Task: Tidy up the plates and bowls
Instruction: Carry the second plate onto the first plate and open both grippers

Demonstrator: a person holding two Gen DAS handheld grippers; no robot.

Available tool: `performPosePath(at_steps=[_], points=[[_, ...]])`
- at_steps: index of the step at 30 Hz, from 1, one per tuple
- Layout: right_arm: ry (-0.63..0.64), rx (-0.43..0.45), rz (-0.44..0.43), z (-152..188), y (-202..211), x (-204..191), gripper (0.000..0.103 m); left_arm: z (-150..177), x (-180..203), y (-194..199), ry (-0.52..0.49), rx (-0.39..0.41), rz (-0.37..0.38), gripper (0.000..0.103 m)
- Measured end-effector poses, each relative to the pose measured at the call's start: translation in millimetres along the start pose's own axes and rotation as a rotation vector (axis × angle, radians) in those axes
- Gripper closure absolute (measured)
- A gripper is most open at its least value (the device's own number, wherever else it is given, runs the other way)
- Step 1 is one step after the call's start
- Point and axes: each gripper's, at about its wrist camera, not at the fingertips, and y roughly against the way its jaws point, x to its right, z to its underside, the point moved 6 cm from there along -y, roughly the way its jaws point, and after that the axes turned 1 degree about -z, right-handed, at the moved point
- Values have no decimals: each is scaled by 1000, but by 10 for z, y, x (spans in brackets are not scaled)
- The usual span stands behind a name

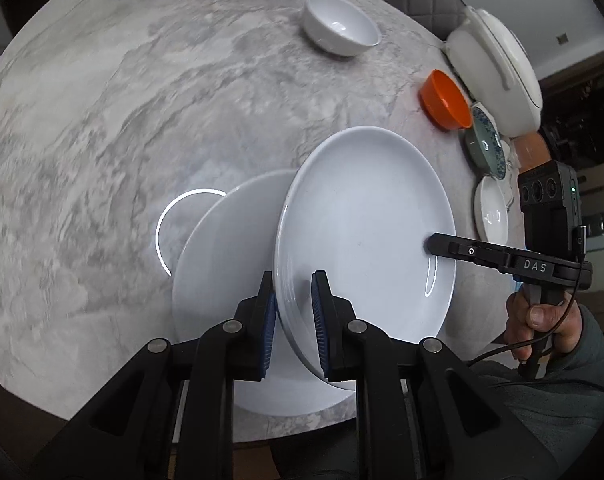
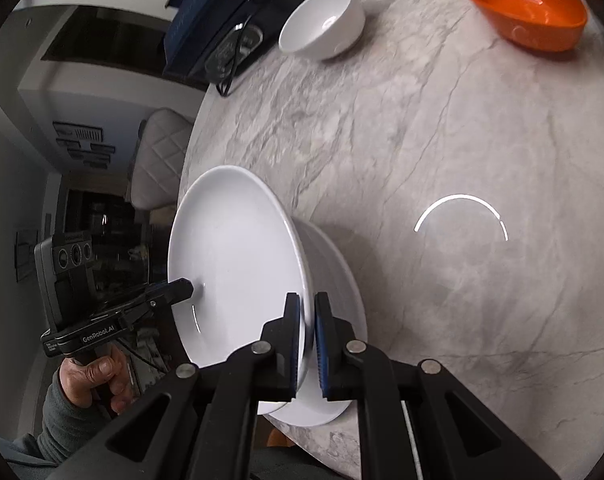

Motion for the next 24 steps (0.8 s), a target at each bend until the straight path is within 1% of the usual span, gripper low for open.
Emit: performPosePath(at_steps=[3,7,11,15,19,20,22,24], points=[[46,-64,37,79,-232,-35,92,277,-213,-107,58,-9,-12,87],[85,-106,77,98,-417,-27,92,435,-341,-244,69,-23,-36,87],[101,-118,109,153,-497,12,92,462,-387,-288,54,-22,-61,87],[106,-126,139,209,-594,4,92,418,-392,-380,27,-34,-93,87],[148,-114,175,225,-601,-13,92,377,-411,-451,27,-29,-92,87],[156,-112,181,221,-601,-20,92,362,-414,-470,27,-26,-94,84],[169,-110,195,230,-612,-51,92,343,-421,-481,33,-12,-97,84],[190,-106,219,238,-617,-76,91,347,-409,-467,39,7,-93,79]])
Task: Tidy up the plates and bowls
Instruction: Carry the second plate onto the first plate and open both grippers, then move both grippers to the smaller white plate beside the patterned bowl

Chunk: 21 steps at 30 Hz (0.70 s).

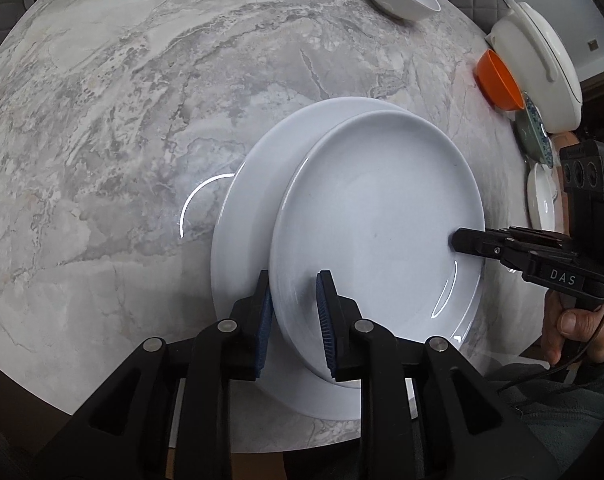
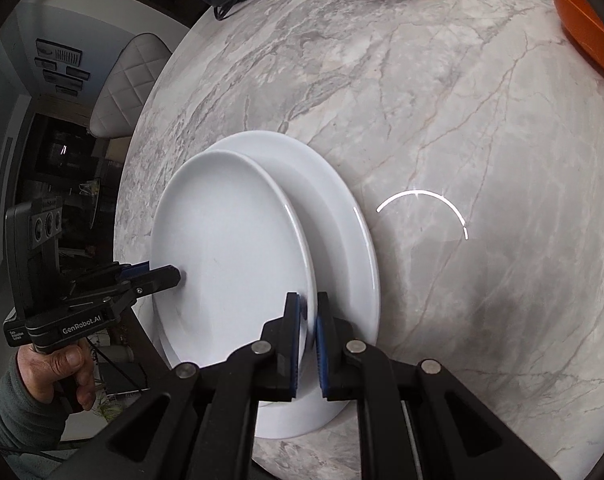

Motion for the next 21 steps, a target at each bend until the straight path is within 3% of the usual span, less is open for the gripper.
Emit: performPosePath(at_steps=[5,7,9,13,16,18,20,21], points=[[44,21,17,-8,8,-121,70,47,54,169,5,73,28,34],[66,38,23,-15,24,-166,52,50,79,194,1,83,29,29],[81,51,28,-31,23,-220,42,57,72,243,15,99,22,27],[73,60,37,-24,42,-238,35,64,-3,441,63,160,29,25],[42,87,34,-6,133,-231,22,25,24,660,87,232,79,12],[14,132,-10,25,303,-212,14,-44,102,807,88,285,125,2],[-27,187,-93,79,521,-182,0,-121,284,915,72,316,200,0],[-57,212,-141,114,636,-146,0,-160,398,946,63,325,231,0]])
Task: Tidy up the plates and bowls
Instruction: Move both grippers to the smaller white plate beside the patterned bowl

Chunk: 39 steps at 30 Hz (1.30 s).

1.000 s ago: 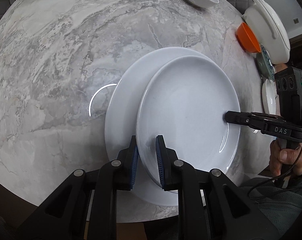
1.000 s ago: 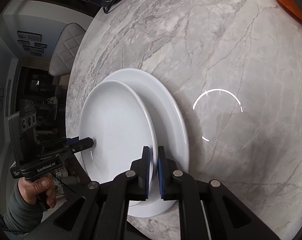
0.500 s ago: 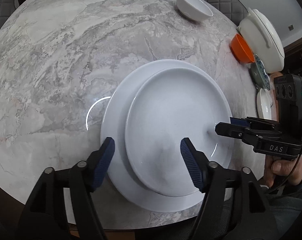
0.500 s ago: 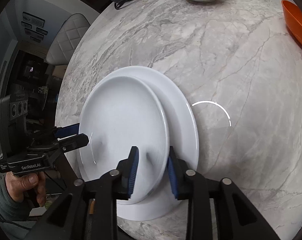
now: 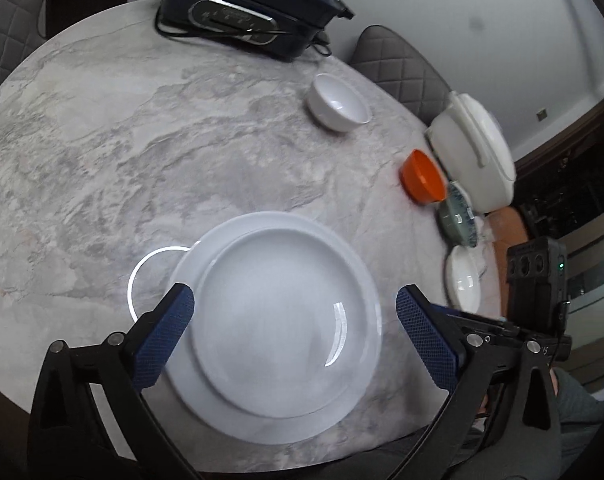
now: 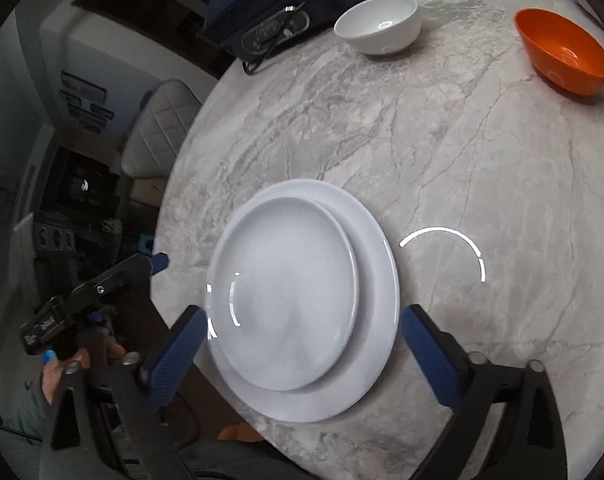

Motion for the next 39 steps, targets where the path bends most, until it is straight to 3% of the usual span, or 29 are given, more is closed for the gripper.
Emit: performPosePath(at_steps=[2,5,10,15,21,25,30,33,39], points=[[-72,22,-80,43,212,79,0,-41,262,-43,-20,8,53,0],[-164,90,-128,127,554,271,0,-40,727,-178,-82,-7,94,0],[-225,263,-100,155,1221,713,0,56,1444,-439,-167,-27,140,0],[-247,362,-57,136,1894,1385,0,163,1968,-835,-126,-44,131,0],[-325,366,-27,137,2484,2363,0,301,2592,-1504,-125,-64,78,0],[-338,299,-25,94,2592,2823,5,404,2877,-2078,-128,-146,60,0],[-318,230,-55,36,2481,3077,20,515,3112,-2605,-245,-262,-10,1],[-324,209,-86,19,2397,3165,32,537,3121,-2884,-252,-361,-38,2],[-323,188,-98,56,2295,3213,34,527,3168,-3187,-249,-418,-27,3]])
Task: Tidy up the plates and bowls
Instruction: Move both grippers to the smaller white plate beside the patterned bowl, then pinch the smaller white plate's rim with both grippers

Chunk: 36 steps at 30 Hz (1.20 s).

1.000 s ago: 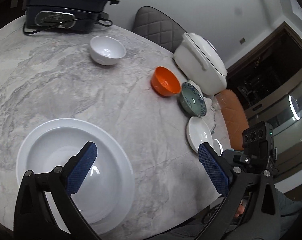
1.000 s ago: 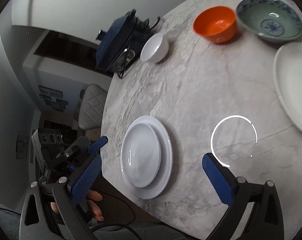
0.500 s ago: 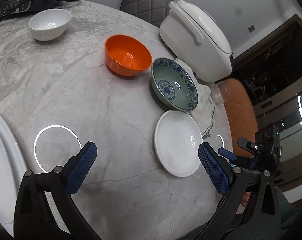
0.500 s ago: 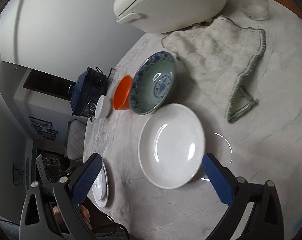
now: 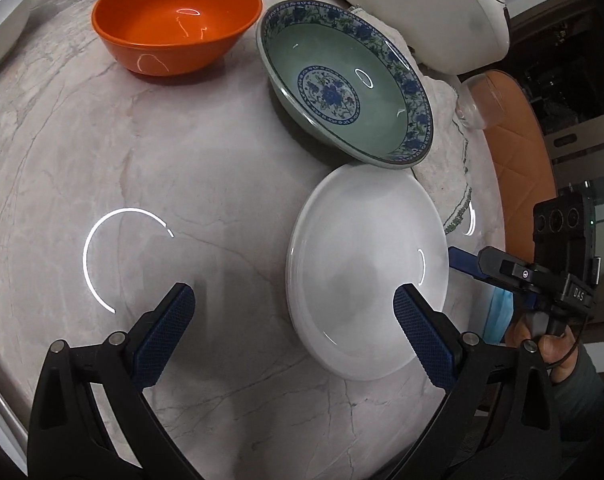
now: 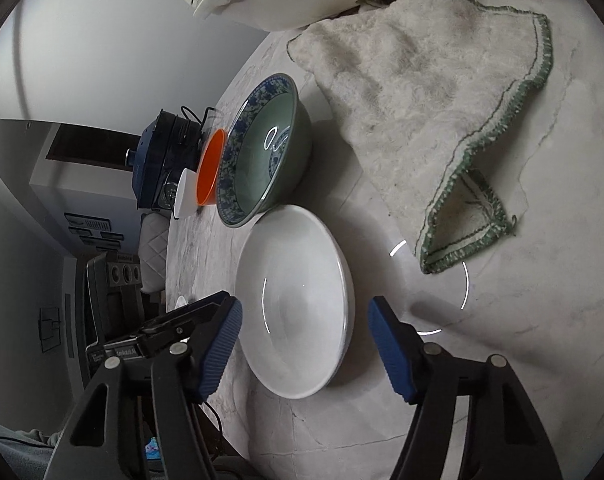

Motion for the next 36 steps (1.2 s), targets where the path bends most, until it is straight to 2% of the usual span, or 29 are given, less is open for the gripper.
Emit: performPosePath(at_steps=[3,5,6,8,9,11,13,17,21,23,27,36], points=[[-26,3,3,-18,-6,85,34,-35,54,-93,-35,-20,-15,11],[-33,7,3,-31,5,137,34,-19,49,-128,-44,-36,-30,22],[-32,3,7,-18,10,162,35,-23,52,-135,-50,-35,-31,22],[-30,-18,7,12,-8,190,39,-27,66,-134,-62,-33,-37,34],[-26,-25,9,29,-17,192,41,-31,70,-138,-64,-34,-41,37],[-18,-30,15,49,-33,188,43,-56,79,-157,-63,-36,-33,54],[-12,-36,19,49,-64,184,51,-78,50,-138,-62,-40,-37,61],[-17,-49,33,59,-91,207,57,-81,48,-131,-69,-52,-34,68],[-24,-73,43,77,-135,219,69,-76,71,-148,-76,-58,-33,74],[-23,-81,60,75,-159,227,77,-69,90,-178,-83,-67,-35,86],[-24,-90,95,79,-180,256,90,-52,130,-201,-114,-71,-59,88],[-11,-89,132,66,-170,243,91,31,92,-177,-102,-68,-46,89]])
